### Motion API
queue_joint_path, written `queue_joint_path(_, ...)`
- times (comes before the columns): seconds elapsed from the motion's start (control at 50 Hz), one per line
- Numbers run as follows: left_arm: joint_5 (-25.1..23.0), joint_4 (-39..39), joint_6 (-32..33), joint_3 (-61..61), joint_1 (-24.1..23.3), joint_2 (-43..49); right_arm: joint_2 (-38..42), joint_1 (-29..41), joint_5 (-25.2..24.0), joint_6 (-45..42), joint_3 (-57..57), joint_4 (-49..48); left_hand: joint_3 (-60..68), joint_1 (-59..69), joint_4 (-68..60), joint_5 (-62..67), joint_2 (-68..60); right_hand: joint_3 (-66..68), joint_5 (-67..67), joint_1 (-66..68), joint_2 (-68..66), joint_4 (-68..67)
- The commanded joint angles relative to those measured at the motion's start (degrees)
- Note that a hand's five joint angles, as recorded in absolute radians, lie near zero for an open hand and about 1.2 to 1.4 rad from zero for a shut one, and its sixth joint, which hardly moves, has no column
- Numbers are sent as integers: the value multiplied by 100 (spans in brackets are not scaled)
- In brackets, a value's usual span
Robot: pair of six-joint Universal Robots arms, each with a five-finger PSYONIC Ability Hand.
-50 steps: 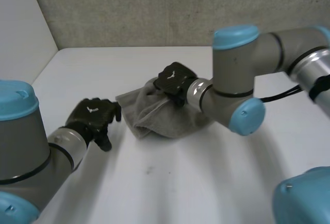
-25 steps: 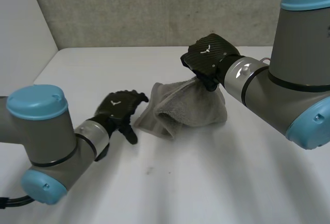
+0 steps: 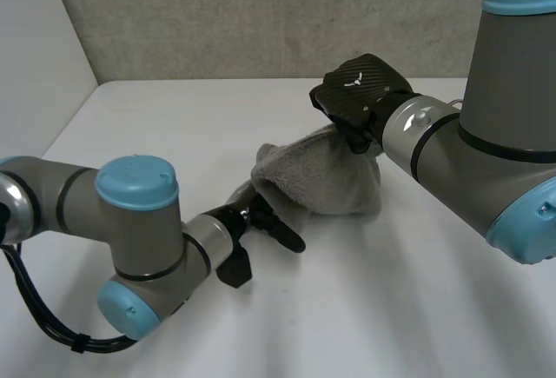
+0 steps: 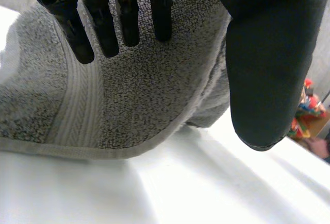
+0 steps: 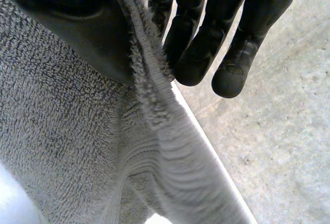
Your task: Fold the towel.
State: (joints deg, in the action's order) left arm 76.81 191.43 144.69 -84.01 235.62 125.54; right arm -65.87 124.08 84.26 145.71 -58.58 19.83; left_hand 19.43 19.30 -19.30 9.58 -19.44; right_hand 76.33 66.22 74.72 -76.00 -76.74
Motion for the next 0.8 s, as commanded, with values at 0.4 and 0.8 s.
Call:
queue_joint_path(0.4,2294,17,279,183,344,-452,-698,-112,91,142,-426,56,6057,6070,-6070,6042,-6056,367,378,528,-400,-326)
queue_joint_path(0.8,1539,-62,2432,-204,1021,-4018,-1851,-569,135,-315,172,91,6057,6070,-6070,6042,-6056,367,378,528,-400,-326)
